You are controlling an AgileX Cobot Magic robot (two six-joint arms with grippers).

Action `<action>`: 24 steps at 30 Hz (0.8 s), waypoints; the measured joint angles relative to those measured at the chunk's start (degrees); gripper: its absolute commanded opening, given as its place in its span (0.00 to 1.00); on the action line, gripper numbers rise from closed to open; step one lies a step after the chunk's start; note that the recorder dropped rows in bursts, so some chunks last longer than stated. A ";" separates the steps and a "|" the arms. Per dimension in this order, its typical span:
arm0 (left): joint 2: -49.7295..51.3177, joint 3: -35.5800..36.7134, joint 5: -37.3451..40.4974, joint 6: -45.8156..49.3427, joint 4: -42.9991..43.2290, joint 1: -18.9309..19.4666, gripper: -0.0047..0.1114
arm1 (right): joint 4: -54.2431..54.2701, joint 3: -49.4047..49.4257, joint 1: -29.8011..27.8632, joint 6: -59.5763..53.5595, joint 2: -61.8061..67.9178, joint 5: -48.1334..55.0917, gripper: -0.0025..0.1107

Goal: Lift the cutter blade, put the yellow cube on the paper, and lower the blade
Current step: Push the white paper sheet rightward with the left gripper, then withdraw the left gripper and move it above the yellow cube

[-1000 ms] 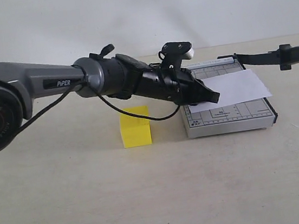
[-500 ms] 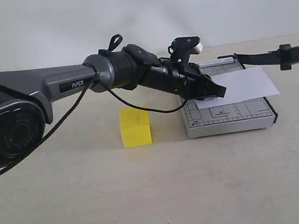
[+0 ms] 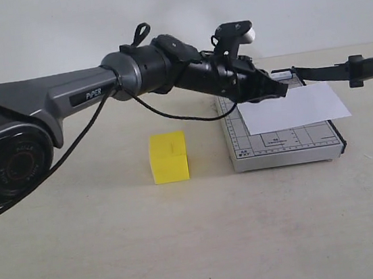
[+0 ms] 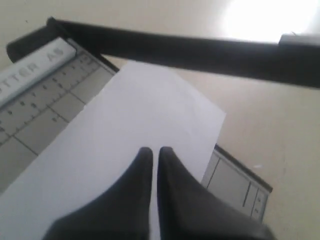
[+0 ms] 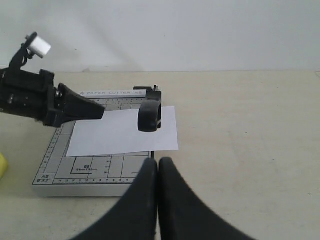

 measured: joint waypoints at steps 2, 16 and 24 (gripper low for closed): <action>-0.94 0.00 -1.11 -2.71 0.00 0.00 0.08 | 0.00 0.00 0.00 0.00 0.00 0.00 0.02; -11.51 12.76 -23.73 -15.06 -0.33 0.00 0.08 | 0.00 0.00 0.00 -2.62 0.00 0.00 0.02; -23.50 32.65 -41.68 -15.10 0.00 0.00 0.08 | 0.00 0.00 0.00 -2.62 0.00 0.00 0.02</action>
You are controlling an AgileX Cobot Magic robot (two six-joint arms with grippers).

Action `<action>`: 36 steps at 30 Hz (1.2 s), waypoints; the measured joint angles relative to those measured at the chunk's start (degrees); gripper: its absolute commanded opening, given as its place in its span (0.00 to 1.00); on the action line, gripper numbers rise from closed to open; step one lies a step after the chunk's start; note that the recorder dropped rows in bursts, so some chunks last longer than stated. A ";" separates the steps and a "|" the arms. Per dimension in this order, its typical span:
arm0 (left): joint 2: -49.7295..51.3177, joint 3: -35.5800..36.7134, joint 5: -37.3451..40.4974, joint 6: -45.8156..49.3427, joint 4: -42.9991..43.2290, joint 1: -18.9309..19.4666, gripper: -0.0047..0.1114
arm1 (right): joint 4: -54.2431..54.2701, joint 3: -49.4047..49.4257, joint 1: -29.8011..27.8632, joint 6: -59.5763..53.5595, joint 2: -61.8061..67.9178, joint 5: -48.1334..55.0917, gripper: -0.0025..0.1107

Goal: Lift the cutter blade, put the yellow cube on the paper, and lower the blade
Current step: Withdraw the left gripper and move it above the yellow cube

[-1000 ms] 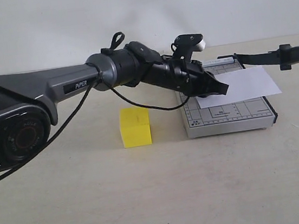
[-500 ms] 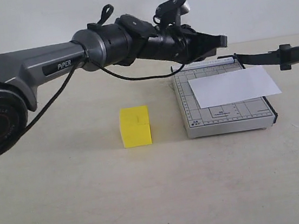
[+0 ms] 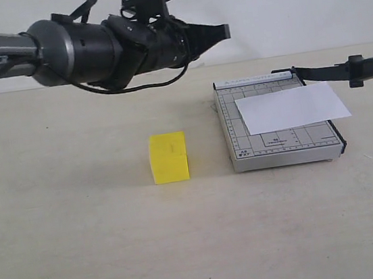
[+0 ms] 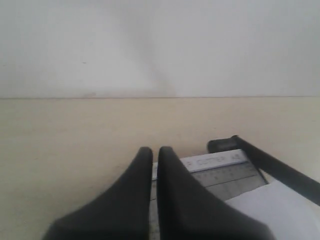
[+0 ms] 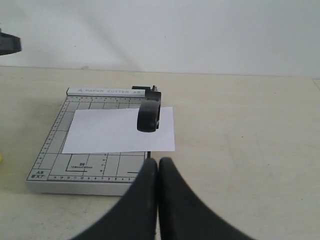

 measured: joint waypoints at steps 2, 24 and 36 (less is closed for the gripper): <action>-2.76 5.00 -3.08 -0.21 0.00 0.00 0.08 | 0.00 0.00 0.00 0.00 0.00 0.00 0.02; -30.38 50.95 -26.22 -17.31 16.77 -1.29 0.09 | 0.00 0.00 0.00 -0.37 0.00 -2.82 0.02; -29.41 52.93 -23.60 -16.84 21.93 -1.29 0.98 | 0.00 0.00 0.00 -0.26 0.00 -2.82 0.02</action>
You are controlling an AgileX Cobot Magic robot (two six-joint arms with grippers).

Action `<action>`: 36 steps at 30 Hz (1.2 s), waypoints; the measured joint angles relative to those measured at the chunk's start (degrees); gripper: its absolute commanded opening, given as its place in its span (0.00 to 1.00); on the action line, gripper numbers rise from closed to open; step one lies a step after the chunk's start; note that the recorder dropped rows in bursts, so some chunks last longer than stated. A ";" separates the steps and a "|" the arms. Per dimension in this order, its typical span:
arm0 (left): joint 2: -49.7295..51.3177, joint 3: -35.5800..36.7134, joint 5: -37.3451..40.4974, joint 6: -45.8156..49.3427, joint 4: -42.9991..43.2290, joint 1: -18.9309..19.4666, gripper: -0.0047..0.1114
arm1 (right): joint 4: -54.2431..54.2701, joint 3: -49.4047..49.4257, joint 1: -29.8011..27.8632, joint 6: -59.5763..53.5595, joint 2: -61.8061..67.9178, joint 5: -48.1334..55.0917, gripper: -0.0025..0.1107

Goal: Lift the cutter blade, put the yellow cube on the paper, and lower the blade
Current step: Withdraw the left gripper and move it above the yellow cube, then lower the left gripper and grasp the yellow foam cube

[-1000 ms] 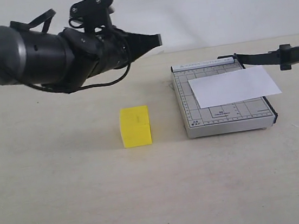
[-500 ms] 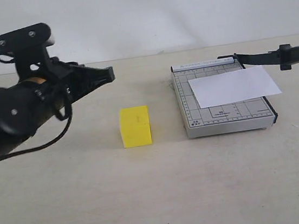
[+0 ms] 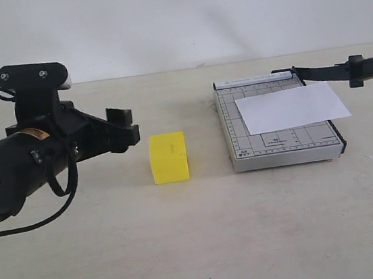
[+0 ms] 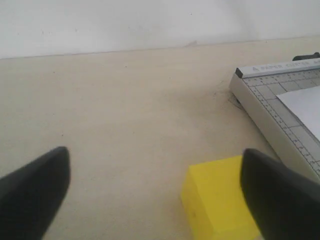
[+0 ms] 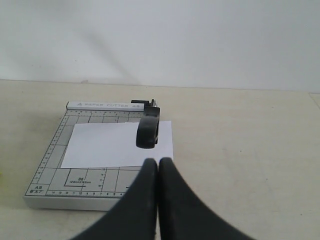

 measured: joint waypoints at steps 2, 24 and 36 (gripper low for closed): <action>0.77 0.00 -0.64 -4.53 0.00 0.00 0.98 | 0.00 0.00 0.00 0.00 0.00 0.00 0.02; 18.74 -15.26 6.35 -16.54 2.45 -0.23 0.98 | 0.11 0.00 0.00 0.42 0.00 0.00 0.02; 29.34 -27.51 13.42 -16.54 2.93 -0.46 0.98 | 0.11 0.00 0.00 0.52 0.00 0.00 0.02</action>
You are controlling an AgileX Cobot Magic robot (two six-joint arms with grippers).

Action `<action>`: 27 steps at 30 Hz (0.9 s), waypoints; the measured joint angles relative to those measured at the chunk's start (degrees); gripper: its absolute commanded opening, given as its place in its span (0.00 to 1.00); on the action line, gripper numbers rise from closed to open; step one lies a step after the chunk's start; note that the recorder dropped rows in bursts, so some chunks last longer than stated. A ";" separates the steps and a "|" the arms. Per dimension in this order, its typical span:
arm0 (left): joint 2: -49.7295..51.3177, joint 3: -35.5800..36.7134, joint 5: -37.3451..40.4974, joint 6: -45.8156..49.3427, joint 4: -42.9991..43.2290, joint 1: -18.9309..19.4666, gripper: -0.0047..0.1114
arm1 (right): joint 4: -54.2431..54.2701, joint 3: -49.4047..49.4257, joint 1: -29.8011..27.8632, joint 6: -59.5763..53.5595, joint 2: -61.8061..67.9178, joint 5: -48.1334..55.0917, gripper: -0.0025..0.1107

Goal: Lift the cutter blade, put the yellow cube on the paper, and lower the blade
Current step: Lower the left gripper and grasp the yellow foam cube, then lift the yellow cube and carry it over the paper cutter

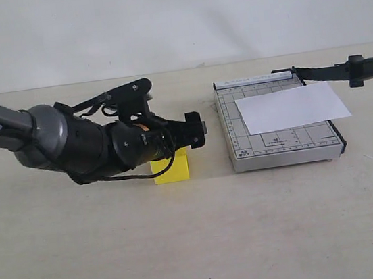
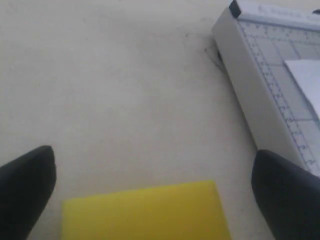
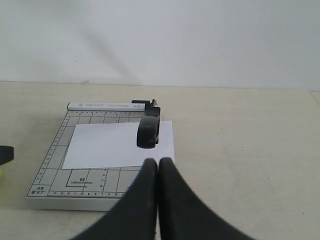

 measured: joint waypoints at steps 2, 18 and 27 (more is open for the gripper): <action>1.16 -1.68 3.86 0.62 0.00 0.00 0.95 | 0.00 0.00 0.00 0.00 0.00 0.00 0.02; -4.29 -6.58 27.12 3.93 8.74 5.97 0.08 | 0.00 0.00 0.00 -0.17 0.00 0.11 0.02; -4.63 -6.58 26.16 11.21 12.63 5.97 0.45 | 0.00 0.00 0.00 -0.27 0.00 0.21 0.02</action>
